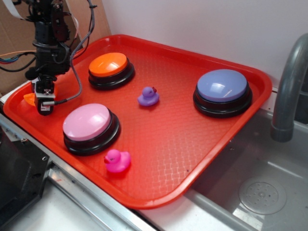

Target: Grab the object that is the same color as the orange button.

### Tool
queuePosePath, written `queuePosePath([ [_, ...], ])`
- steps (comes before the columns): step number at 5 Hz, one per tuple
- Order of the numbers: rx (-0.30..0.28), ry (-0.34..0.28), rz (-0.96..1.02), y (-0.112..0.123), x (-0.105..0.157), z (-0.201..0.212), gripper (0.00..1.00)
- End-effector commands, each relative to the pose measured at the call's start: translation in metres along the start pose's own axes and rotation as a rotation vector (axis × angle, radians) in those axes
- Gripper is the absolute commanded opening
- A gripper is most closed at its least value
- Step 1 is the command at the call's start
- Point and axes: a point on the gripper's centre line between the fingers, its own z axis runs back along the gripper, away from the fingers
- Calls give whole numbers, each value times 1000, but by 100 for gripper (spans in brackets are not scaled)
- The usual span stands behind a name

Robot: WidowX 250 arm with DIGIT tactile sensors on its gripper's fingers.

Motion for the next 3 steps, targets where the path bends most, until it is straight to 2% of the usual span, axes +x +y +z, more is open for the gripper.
queuePosePath([
  [1,15,-27,4,0,3,11,0],
  [2,31,-65,11,-9,5,36,0],
  [3,3,-198,-16,-44,10,95,0],
])
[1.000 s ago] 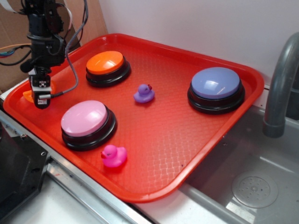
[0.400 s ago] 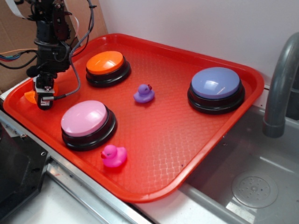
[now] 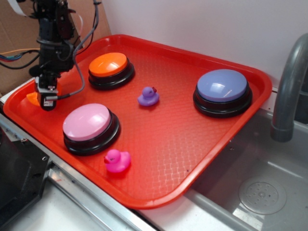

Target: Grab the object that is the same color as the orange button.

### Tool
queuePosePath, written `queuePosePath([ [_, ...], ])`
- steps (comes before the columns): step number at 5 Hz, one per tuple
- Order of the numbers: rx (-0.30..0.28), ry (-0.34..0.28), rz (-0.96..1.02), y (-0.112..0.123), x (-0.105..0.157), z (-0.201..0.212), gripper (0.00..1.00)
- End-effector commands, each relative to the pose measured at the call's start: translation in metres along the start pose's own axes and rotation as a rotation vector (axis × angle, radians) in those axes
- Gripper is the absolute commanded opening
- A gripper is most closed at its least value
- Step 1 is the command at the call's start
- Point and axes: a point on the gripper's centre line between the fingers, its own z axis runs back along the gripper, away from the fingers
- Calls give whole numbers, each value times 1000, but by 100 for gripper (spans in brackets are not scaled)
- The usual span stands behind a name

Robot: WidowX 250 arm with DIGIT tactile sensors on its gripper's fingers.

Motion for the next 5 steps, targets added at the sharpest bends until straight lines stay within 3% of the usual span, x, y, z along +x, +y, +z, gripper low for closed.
queuePosePath([
  [1,43,-277,-95,-64,-6,125,0],
  [2,25,-401,-49,-78,-41,166,0],
  [3,4,-472,6,-82,-75,201,0],
  [5,-12,-492,220,-81,-94,204,0],
])
